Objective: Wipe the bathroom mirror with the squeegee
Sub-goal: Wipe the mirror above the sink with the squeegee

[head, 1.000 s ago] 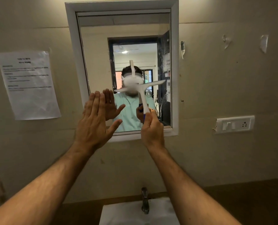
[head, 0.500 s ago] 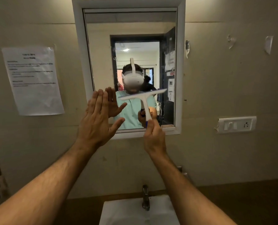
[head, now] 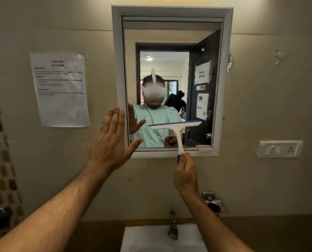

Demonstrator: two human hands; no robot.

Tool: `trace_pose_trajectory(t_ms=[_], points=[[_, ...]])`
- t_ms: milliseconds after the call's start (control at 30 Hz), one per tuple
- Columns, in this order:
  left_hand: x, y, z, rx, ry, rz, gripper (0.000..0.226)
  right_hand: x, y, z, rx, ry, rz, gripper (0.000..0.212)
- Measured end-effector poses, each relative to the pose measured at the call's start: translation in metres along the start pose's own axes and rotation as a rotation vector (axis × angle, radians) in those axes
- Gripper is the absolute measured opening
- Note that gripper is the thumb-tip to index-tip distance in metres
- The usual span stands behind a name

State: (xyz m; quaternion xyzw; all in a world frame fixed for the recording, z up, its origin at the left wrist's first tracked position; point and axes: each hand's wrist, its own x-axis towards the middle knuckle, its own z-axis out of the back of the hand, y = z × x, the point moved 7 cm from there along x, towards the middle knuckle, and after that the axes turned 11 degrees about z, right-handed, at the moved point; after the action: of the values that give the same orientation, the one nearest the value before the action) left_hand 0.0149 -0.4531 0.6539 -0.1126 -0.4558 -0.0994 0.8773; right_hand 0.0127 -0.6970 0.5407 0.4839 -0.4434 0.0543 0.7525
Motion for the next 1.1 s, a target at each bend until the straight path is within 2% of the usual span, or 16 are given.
trace_pose_trajectory(t_ms=[133, 200, 267, 400, 500, 667, 767, 833, 933, 1100], points=[[0.003, 0.013, -0.002, -0.01, 0.011, 0.022, 0.099, 0.029, 0.041, -0.003, -0.036, -0.047, 0.116, 0.029], [0.005, 0.013, -0.001, -0.021, 0.003, 0.021, 0.099, 0.044, 0.051, -0.006, -0.063, -0.06, 0.097, 0.04], [0.004, 0.01, 0.0, -0.037, -0.01, 0.007, 0.098, 0.047, 0.048, -0.009, -0.072, -0.064, 0.048, 0.045], [0.002, 0.007, 0.002, -0.051, -0.019, -0.024, 0.099, 0.012, 0.021, -0.012, -0.06, -0.037, 0.021, 0.031], [0.001, 0.003, 0.0, -0.045, -0.004, -0.037, 0.099, -0.014, 0.003, -0.011, -0.061, -0.002, -0.029, 0.029], [0.003, -0.015, -0.007, -0.062, 0.01, -0.05, 0.1, 0.017, 0.032, -0.001, -0.054, -0.022, 0.06, 0.03], [0.006, -0.028, -0.009, -0.08, -0.011, -0.044, 0.099, 0.045, 0.048, 0.003, -0.032, -0.026, 0.069, 0.041], [0.006, -0.034, -0.012, -0.081, -0.02, -0.037, 0.099, 0.047, 0.043, 0.003, -0.016, -0.009, 0.052, 0.044], [0.001, -0.041, -0.016, -0.084, -0.028, -0.031, 0.099, 0.02, 0.013, 0.007, -0.002, 0.022, 0.027, 0.033], [-0.007, -0.047, -0.025, -0.08, 0.007, -0.005, 0.101, -0.02, -0.026, 0.013, 0.017, 0.084, -0.033, 0.027]])
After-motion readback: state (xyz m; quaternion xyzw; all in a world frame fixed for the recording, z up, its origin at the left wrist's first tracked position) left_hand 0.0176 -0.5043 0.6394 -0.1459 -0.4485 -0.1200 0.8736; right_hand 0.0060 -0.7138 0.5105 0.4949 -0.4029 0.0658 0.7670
